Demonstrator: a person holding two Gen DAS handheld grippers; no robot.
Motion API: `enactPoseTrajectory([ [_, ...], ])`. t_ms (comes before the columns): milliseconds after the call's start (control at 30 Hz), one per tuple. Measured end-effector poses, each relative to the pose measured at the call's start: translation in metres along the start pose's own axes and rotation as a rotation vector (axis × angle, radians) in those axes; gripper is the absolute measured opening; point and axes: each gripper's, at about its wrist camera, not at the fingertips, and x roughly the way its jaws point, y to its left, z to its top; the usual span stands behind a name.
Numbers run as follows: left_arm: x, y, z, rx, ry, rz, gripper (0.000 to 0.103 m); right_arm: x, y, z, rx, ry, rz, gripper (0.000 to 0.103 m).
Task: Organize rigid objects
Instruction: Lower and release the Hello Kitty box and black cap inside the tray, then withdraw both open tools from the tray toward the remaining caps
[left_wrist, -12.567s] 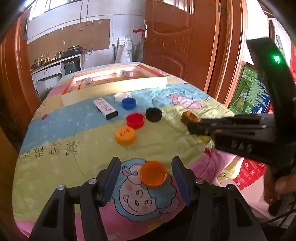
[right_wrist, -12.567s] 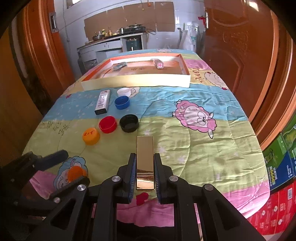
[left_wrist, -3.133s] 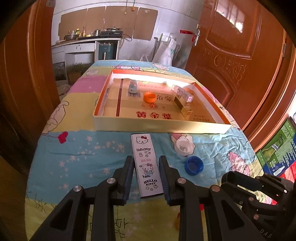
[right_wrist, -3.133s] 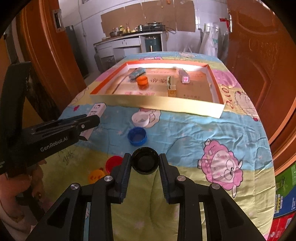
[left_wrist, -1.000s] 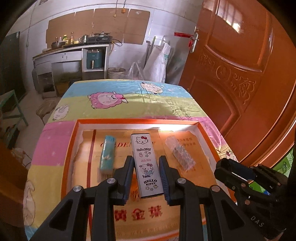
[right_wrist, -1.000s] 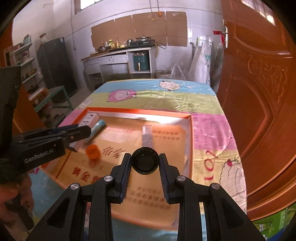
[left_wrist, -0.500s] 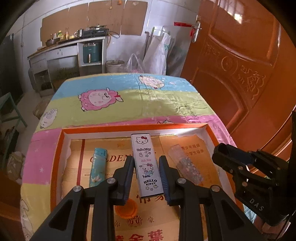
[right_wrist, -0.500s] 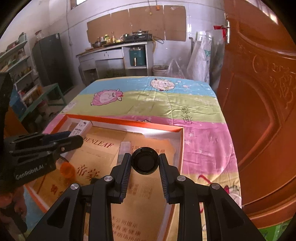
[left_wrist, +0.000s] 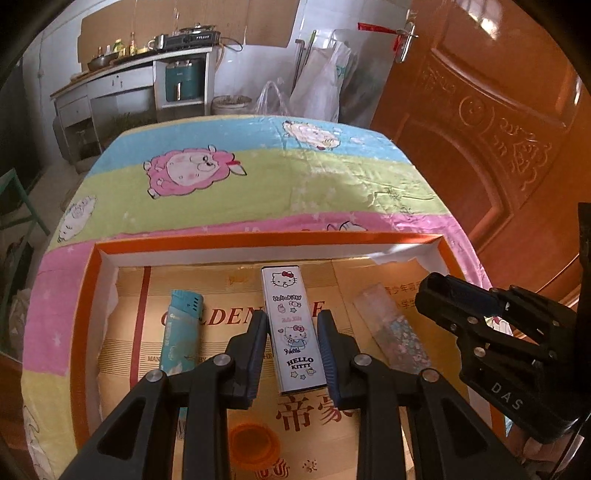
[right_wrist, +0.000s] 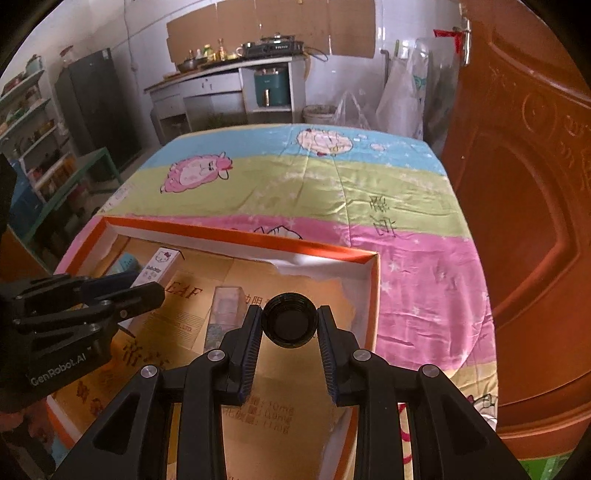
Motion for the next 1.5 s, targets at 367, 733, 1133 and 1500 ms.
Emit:
enactPoseTrajectory([
  [367, 0.013, 0.004, -0.002, -0.007, 0.015, 0.016, 0.029, 0.016, 0.007, 0.001, -0.033, 0.081, -0.016, 0.031],
  [733, 0.002, 0.01, 0.0, -0.032, -0.02, -0.01, 0.041, 0.018, 0.005, -0.002, -0.022, 0.092, -0.006, 0.038],
  [1133, -0.039, 0.008, -0.004, -0.03, -0.091, -0.012, 0.049, -0.01, 0.001, -0.008, 0.044, 0.044, -0.004, 0.04],
  [1500, -0.079, 0.013, -0.029, -0.037, -0.127, -0.014, 0.048, -0.044, 0.012, -0.028, 0.063, 0.021, 0.008, 0.04],
])
